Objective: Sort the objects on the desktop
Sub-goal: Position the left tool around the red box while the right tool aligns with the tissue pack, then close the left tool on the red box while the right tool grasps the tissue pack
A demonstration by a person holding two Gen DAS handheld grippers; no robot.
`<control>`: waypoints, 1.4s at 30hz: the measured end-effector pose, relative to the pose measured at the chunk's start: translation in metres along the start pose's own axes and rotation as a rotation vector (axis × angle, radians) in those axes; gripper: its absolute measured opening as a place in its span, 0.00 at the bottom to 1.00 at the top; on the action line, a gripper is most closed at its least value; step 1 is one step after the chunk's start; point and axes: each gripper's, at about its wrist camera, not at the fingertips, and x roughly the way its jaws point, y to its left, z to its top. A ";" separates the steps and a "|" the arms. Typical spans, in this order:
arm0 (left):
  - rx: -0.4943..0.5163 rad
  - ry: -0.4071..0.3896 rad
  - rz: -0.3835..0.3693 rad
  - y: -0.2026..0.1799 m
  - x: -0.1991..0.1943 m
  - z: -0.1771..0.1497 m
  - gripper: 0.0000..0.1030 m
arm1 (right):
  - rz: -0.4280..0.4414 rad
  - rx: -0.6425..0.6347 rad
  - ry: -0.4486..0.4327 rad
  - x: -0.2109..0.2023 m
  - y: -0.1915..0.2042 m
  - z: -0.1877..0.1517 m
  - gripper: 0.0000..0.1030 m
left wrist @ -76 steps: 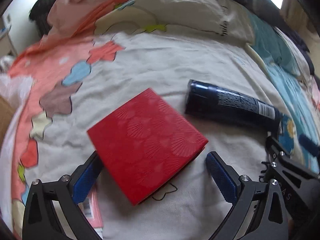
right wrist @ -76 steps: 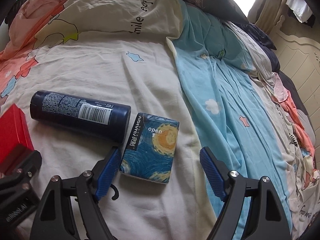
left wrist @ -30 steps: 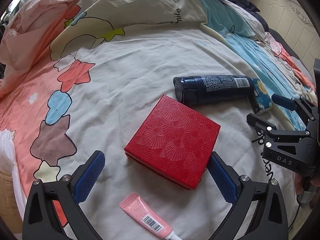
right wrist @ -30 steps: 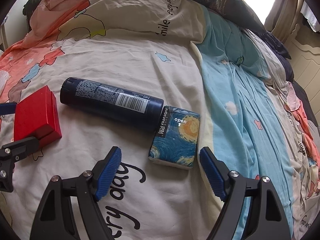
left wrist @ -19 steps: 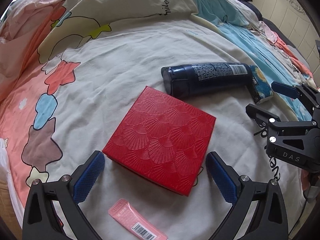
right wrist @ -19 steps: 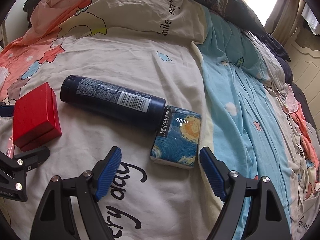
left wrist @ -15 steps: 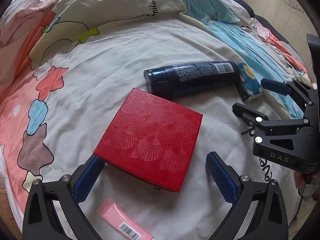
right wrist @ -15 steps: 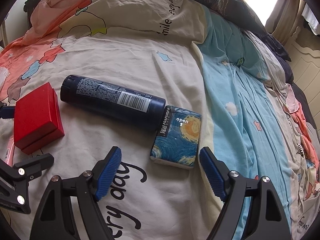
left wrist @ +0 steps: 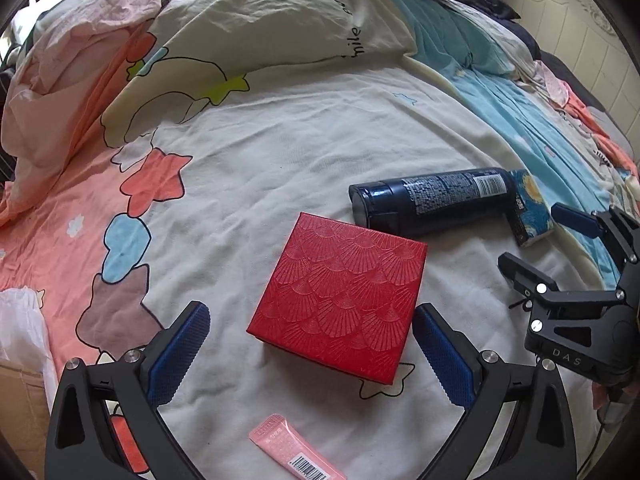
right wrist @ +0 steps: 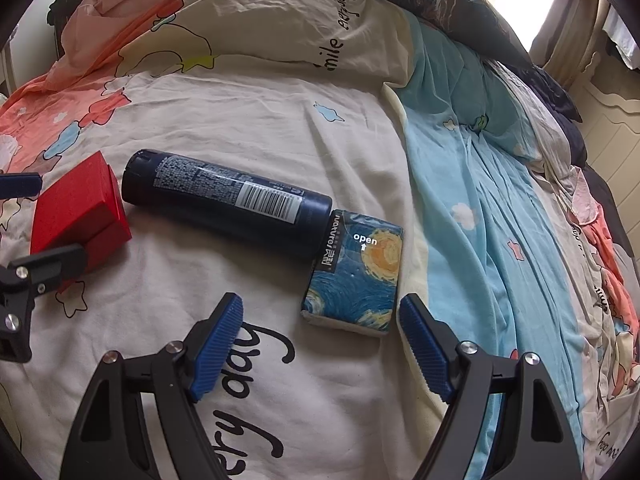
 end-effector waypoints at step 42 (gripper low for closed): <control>0.189 0.031 -0.075 -0.065 -0.002 -0.019 0.73 | 0.039 0.104 -0.004 0.013 -0.019 0.001 0.75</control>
